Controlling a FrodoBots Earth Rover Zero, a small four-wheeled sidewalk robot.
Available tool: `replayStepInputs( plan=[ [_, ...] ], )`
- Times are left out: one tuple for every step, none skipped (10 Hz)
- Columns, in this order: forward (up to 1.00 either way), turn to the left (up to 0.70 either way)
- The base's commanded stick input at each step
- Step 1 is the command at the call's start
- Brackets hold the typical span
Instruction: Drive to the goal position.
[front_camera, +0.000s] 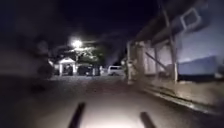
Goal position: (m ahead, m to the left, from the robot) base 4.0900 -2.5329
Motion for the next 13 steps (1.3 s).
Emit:
replayStepInputs(
  plan=[
    [1.00,0.03],
    [1.00,0.03],
    [1.00,0.03],
    [1.00,0.03],
    [1.00,0.03],
    [1.00,0.03],
    [1.00,0.03],
    [1.00,0.03],
    [1.00,0.03],
    [1.00,0.03],
    [1.00,0.03],
    [1.00,0.03],
    [1.00,0.03]
  ],
)
